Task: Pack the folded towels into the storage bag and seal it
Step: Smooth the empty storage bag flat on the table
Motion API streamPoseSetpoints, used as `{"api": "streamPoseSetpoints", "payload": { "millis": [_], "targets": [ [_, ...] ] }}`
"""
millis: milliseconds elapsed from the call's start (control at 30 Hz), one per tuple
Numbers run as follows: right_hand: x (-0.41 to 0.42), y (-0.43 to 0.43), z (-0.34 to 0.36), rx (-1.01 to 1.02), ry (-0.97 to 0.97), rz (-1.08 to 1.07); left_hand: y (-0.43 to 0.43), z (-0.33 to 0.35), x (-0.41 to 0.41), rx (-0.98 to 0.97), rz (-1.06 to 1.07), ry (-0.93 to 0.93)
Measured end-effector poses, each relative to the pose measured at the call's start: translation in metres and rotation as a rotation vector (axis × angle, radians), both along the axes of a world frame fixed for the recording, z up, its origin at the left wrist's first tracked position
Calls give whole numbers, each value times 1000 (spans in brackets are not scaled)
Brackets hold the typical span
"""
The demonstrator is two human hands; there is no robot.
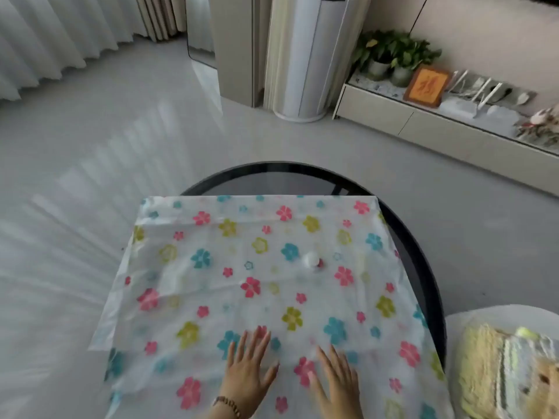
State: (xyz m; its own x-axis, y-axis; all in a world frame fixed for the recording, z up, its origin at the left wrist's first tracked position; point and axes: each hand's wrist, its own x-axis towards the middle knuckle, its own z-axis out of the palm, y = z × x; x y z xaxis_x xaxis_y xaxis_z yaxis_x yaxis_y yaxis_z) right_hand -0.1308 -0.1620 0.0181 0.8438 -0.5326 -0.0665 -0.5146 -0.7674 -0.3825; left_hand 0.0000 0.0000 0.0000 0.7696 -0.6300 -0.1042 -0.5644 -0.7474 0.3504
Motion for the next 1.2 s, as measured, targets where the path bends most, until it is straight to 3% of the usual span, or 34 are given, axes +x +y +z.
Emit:
{"api": "streamPoseSetpoints", "payload": {
  "millis": [133, 433, 600, 733, 933, 1033, 1200],
  "targets": [
    [9, -31, -38, -53, 99, 51, -25, -29, 11, 33, -93, -49],
    [56, -113, -60, -179, 52, 58, -110, -44, 47, -49, -81, -147],
    [57, -116, -60, -169, -7, 72, -113, -42, 43, -130, -191, -180],
    [57, -115, -62, -93, -80, 94, -109, -34, 39, -161, -289, -82],
    [16, -96, -43, 273, -402, -87, -76, -18, -2, -116, -371, 87],
    [-22, -79, -43, 263, -357, -117, -56, -23, -27, -22, -449, 45],
    [-77, -56, -43, 209, -197, -67, -45, -22, -47, -28, -422, -24]
  ]
}}
